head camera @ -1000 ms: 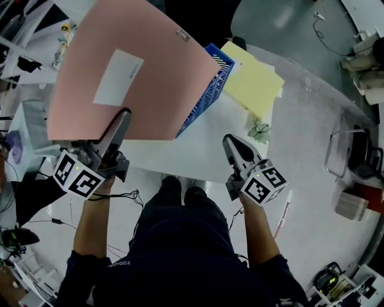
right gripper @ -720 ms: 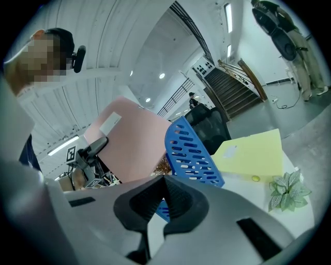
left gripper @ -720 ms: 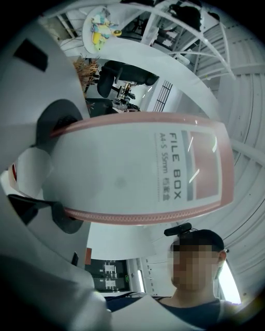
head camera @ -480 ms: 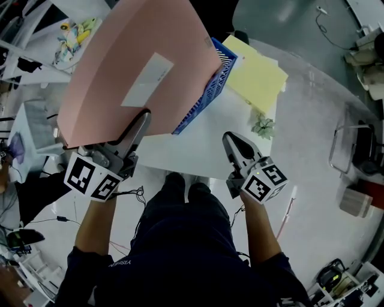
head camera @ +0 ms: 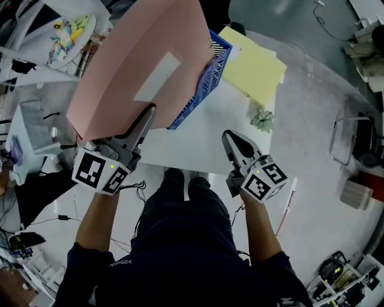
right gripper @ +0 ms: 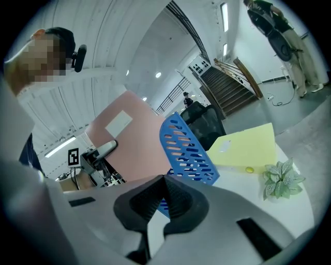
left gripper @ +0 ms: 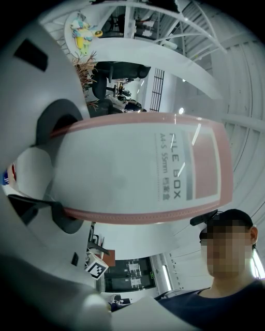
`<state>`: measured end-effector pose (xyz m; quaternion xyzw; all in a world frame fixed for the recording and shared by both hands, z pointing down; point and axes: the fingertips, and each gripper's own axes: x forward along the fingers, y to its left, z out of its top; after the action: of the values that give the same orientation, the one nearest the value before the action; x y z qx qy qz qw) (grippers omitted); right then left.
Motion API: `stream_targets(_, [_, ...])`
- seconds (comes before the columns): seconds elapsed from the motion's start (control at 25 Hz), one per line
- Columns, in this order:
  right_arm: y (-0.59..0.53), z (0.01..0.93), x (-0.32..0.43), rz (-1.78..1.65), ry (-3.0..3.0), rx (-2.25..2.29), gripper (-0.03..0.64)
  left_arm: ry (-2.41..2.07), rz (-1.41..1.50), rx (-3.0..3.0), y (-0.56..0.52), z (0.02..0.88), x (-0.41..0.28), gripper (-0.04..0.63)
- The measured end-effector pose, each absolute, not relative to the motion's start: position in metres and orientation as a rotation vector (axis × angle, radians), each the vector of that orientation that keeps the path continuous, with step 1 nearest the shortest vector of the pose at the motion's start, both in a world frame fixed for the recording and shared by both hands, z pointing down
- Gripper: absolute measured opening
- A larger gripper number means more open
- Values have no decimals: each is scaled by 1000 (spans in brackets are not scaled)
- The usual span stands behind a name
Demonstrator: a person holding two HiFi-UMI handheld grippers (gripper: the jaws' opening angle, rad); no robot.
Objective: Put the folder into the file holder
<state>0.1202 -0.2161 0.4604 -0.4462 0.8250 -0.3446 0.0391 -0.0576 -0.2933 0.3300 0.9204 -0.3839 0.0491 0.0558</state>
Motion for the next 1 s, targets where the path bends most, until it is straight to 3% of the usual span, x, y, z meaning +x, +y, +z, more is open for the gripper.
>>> stream_targets(1.0, [-209, 486, 127, -1133, 2488, -1417, 5, -1135, 320, 2797, -306, 391, -37, 279])
